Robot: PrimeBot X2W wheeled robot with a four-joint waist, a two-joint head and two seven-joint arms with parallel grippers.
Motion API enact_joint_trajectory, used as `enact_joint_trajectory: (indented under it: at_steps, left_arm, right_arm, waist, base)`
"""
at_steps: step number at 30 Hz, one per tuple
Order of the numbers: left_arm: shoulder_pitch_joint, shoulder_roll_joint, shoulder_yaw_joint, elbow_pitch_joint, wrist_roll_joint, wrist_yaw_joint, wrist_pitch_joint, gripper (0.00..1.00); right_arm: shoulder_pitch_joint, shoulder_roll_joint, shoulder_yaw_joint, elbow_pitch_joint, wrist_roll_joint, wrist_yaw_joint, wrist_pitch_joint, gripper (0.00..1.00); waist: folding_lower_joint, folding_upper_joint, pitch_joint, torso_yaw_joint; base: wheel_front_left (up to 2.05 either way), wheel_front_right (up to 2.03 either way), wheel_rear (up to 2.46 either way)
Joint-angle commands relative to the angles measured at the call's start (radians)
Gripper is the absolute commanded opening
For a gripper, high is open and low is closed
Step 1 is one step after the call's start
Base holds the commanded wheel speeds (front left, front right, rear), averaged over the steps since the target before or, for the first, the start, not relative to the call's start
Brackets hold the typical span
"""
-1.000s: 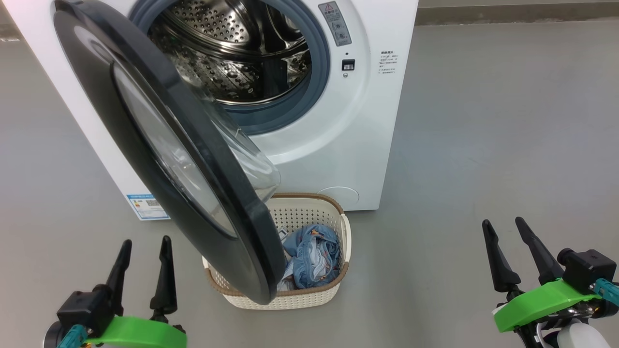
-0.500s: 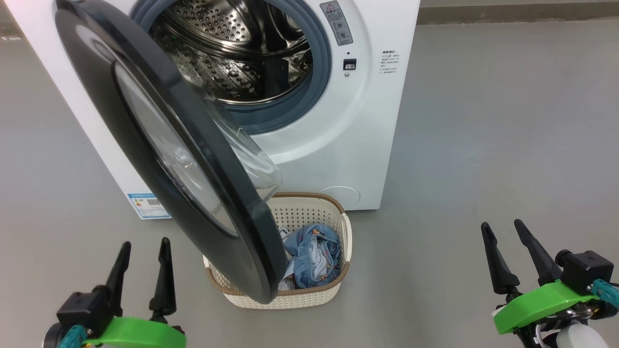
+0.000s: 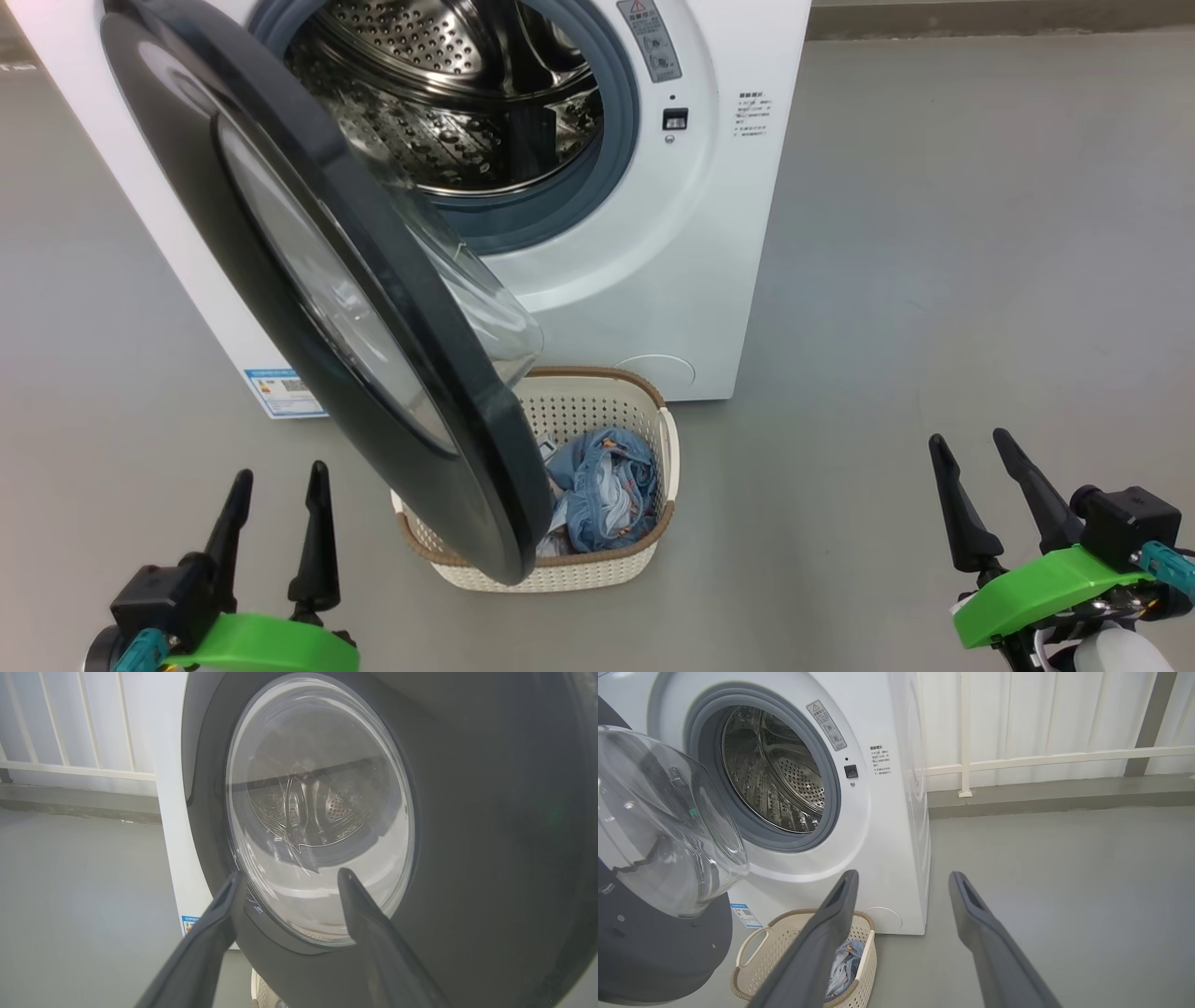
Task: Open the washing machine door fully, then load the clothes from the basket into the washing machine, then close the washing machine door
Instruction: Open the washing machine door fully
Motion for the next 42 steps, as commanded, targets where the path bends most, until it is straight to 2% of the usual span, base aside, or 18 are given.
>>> enact_joint_trajectory:
  at_steps: [1,4,5,7,14,23,28,33,37,42]
  left_arm:
    - [-0.020,0.012,0.034,-0.019,0.008,-0.002,-0.006,1.00]
    - [-0.023,0.012,0.034,-0.018,0.007,-0.002,-0.006,1.00]
    - [-0.023,0.012,0.034,-0.018,0.007,-0.002,-0.006,0.76]
    - [-0.025,0.012,0.033,-0.018,0.006,-0.002,-0.006,0.00]
    - [-0.037,0.012,0.026,-0.051,0.003,-0.003,-0.006,0.00]
    - [-0.062,0.012,-0.003,-0.262,-0.010,0.006,-0.006,0.00]
    - [-0.078,0.012,-0.075,-0.405,-0.013,0.028,-0.006,0.00]
    - [-0.094,0.012,-0.177,-0.491,-0.024,0.039,-0.006,0.00]
    - [-0.099,0.012,-0.260,-0.505,-0.042,0.044,-0.006,0.00]
    - [-0.102,0.012,-0.339,-0.458,-0.069,0.048,-0.006,0.00]
  right_arm:
    - [-0.015,-0.011,0.015,-0.018,-0.015,0.002,-0.012,1.00]
    - [-0.016,-0.009,0.012,-0.015,-0.019,0.002,-0.012,1.00]
    - [-0.016,-0.008,0.012,-0.014,-0.020,0.002,-0.012,1.00]
    - [-0.017,-0.005,0.011,-0.014,-0.021,0.002,-0.012,1.00]
    - [-0.015,0.001,0.003,-0.015,-0.021,0.002,-0.012,1.00]
    - [-0.017,0.006,0.001,-0.016,-0.015,0.002,-0.012,1.00]
    - [-0.017,0.008,0.002,-0.012,-0.014,0.002,-0.012,1.00]
    - [-0.021,0.012,0.010,-0.006,-0.012,0.002,-0.012,1.00]
    - [-0.025,0.016,0.019,-0.003,-0.010,0.002,-0.012,1.00]
    - [-0.033,0.022,0.031,0.004,-0.005,0.002,-0.012,1.00]
  waist:
    - [0.0000,0.0000,0.003,0.000]
    - [0.0000,0.0000,0.005,0.001]
    - [0.0000,0.0000,0.005,0.002]
    - [0.0000,0.0000,0.006,0.003]
    - [0.0000,0.0000,0.005,0.007]
    - [0.0000,0.0000,0.000,0.008]
    - [0.0000,0.0000,-0.004,0.006]
    - [0.0000,0.0000,-0.008,-0.002]
    - [0.0000,0.0000,-0.006,-0.018]
    - [0.0000,0.0000,0.000,-0.044]
  base:
    - [0.00,0.00,0.00]
    - [0.00,0.00,0.00]
    - [0.00,0.00,0.00]
    - [0.00,0.00,0.00]
    - [0.00,0.00,0.00]
    - [0.00,0.00,0.00]
    - [0.00,0.00,0.00]
    - [0.00,0.00,0.00]
    - [0.00,0.00,0.00]
    - [0.00,0.00,0.00]
